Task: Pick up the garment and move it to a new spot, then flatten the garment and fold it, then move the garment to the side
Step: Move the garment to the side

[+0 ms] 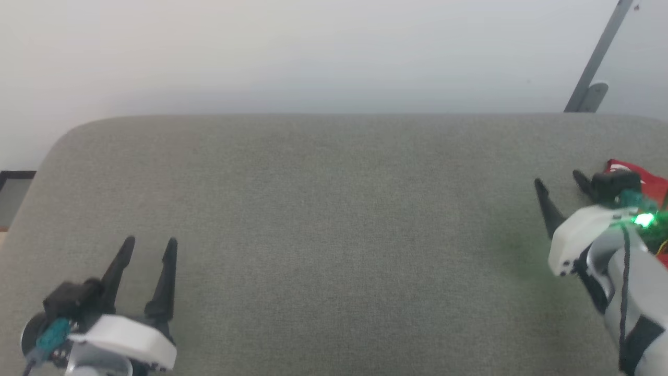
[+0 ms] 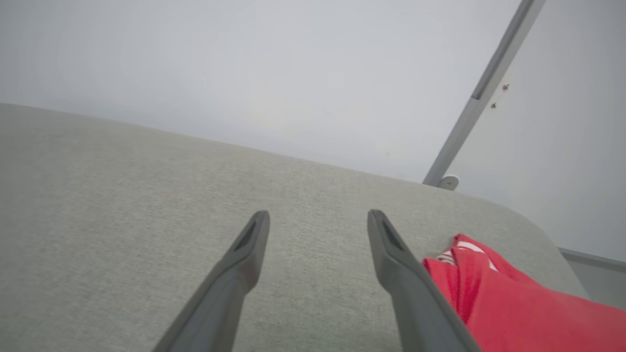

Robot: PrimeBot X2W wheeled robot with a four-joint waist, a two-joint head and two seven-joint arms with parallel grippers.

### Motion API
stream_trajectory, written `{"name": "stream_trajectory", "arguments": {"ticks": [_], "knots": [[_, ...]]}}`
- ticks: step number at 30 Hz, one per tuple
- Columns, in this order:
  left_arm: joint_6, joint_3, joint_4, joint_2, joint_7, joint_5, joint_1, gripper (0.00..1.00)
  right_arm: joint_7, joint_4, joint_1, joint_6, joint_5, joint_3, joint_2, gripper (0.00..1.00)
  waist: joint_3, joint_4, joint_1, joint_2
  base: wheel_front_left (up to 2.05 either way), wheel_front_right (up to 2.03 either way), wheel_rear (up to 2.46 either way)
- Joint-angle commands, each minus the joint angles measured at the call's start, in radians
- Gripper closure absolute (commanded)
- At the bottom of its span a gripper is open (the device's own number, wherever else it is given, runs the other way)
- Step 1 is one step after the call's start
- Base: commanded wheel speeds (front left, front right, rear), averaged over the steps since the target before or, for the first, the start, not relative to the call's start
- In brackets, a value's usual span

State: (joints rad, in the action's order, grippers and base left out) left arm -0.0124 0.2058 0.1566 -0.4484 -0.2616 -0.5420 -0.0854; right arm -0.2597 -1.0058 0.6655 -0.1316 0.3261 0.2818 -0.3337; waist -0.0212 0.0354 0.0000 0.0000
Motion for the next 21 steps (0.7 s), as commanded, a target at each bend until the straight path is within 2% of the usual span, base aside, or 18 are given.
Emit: {"name": "stream_trajectory", "arguments": {"ticks": [1, 9, 13, 21], "knots": [[0.003, -0.013, -0.011, 0.009, -0.004, 0.013, 0.026, 0.00, -0.006, 0.025, -0.035, 0.002, -0.005, -0.009, 0.008, 0.00, 0.015, 0.008, 0.0000, 0.0000, 0.00, 0.00, 0.00], [0.017, -0.113, -0.057, 0.044, -0.004, 0.073, 0.141, 0.00, -0.005, 0.233, -0.237, 0.002, -0.065, -0.125, 0.047, 0.00, 0.047, 0.018, 0.0000, 0.0000, 0.00, 0.00, 0.00], [0.042, -0.164, -0.069, 0.072, -0.004, 0.097, 0.180, 0.00, -0.005, 0.356, -0.357, 0.002, -0.112, -0.215, 0.089, 0.00, 0.059, 0.023, 0.0000, 0.0000, 0.00, 0.00, 0.00], [0.080, -0.234, -0.074, 0.118, -0.004, 0.137, 0.220, 0.00, 0.010, 0.506, -0.506, 0.002, -0.171, -0.302, 0.161, 0.00, 0.069, 0.025, 0.0000, 0.0000, 0.00, 0.00, 0.00]]}}
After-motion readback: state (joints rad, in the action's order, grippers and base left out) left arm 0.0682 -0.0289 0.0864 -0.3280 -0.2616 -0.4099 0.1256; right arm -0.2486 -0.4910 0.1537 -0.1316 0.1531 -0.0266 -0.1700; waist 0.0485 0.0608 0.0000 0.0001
